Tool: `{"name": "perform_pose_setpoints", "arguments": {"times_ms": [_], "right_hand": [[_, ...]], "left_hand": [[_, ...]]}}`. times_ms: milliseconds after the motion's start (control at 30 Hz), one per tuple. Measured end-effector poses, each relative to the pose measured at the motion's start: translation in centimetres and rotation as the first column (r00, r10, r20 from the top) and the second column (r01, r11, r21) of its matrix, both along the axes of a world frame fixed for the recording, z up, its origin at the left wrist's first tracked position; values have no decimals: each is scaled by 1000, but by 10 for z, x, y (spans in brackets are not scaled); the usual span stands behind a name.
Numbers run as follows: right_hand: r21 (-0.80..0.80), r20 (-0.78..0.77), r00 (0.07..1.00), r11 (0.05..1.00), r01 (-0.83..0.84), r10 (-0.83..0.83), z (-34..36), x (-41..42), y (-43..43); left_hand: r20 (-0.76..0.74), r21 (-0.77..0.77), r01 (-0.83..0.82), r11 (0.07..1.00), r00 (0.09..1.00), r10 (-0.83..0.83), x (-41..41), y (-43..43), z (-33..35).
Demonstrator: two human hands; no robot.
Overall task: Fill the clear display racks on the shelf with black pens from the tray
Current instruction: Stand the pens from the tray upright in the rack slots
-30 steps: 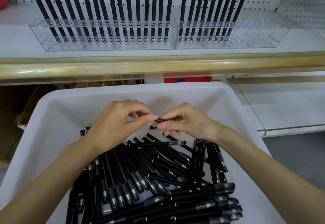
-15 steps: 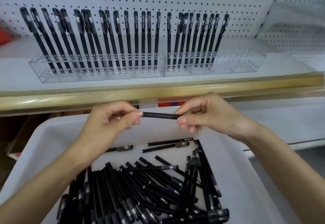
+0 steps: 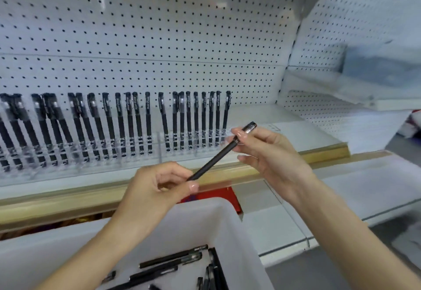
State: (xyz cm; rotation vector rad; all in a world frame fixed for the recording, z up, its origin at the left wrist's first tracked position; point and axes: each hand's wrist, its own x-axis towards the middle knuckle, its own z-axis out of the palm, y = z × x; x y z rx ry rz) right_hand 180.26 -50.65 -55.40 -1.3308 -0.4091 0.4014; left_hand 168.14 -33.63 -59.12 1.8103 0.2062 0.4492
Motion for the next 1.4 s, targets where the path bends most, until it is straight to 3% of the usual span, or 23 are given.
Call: {"name": "perform_pose_setpoints", "arguments": {"times_ms": [67,167,300,367,433,500,600,833,1167,1400], "right_hand": [[-23,52,998,1000,-19,20,5,5,-8],[-21,71,996,999,-48,49,10,10,-15],[-82,137,990,997,0,11,17,18,-16],[-130,179,984,991,17,6,26,26,-16],[-173,232,973,983,59,-18,40,42,-18],[-195,315,946,970,145,-78,54,63,-18],[-229,447,886,941,250,-126,68,96,-16],[-326,537,842,908,263,-51,57,139,5],[-524,503,849,838,149,163,40,156,23],[-703,435,847,703,107,306,43,163,36]], "left_hand": [[-36,-105,42,994,998,-46,7,-7,3],[-54,-124,54,991,997,-61,19,-16,4],[-54,1,44,999,998,-44,38,-23,3],[-2,142,20,990,1000,-20,48,-22,3],[58,411,-44,911,998,22,57,-16,6],[47,688,-68,722,998,49,63,-6,11],[-1,833,-48,552,996,89,70,7,14],[-78,895,16,445,989,123,78,20,-5],[-103,887,52,459,991,87,82,32,-8],[-109,880,60,471,991,78,82,33,-9]]}}
